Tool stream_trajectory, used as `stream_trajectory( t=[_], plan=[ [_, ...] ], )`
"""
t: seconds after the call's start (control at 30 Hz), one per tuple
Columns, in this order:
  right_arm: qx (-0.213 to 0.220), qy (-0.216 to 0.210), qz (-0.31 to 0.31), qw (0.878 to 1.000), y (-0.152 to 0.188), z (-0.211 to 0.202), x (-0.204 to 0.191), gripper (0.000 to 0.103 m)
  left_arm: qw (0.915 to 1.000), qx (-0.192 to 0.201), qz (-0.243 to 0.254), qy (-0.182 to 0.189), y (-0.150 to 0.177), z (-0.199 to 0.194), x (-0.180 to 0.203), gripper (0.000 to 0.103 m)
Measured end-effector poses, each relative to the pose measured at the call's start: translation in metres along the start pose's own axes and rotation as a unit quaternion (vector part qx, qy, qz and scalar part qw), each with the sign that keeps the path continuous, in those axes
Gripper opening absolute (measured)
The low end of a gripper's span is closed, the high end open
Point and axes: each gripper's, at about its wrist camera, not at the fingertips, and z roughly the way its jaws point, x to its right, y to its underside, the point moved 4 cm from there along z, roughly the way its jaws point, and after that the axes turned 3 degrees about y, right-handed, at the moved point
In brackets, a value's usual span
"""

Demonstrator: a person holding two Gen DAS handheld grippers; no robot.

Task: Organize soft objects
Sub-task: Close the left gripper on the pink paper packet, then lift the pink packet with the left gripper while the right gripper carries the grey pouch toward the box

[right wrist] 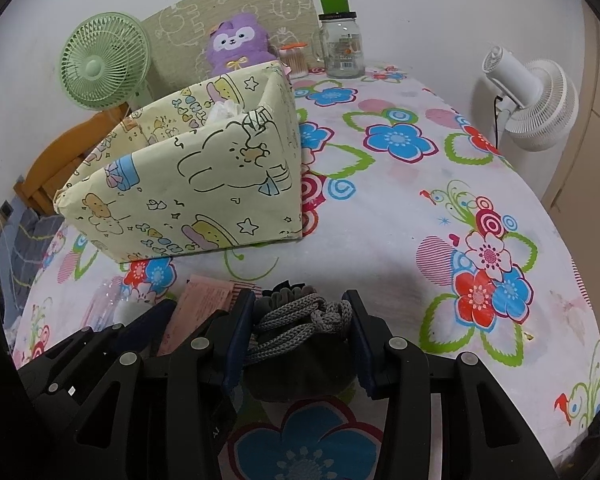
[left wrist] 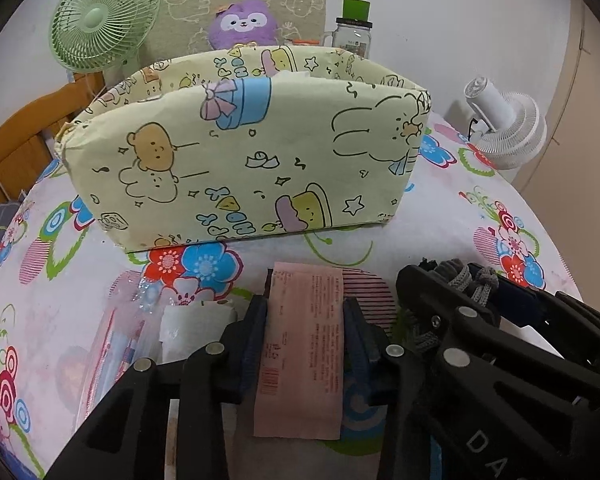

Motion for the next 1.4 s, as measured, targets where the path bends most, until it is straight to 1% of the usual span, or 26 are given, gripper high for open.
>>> stream_trajectory(
  t=[0.27,0.67,1.03,1.4],
  plan=[
    [0.013,-0.001,-0.004,1.000,-0.001,-0.014,-0.006,0.049,0.9999,0.015,0.001,-0.004,0.000,-0.015,-0.002,0.039],
    [0.046,-0.005,-0.013,0.999,-0.004,-0.045,-0.016,0.049,0.9988,0.048,-0.002,-0.008,-0.002,-0.045,-0.002,0.039],
    [0.077,-0.014,-0.027,0.997,-0.008,-0.077,-0.030,0.049,0.9964,0.083,-0.006,-0.016,-0.006,-0.079,-0.005,0.039],
    [0.103,-0.017,-0.033,0.994,-0.011,-0.107,-0.039,0.049,0.9939,0.109,-0.004,-0.016,-0.009,-0.108,-0.004,0.039]
  ],
)
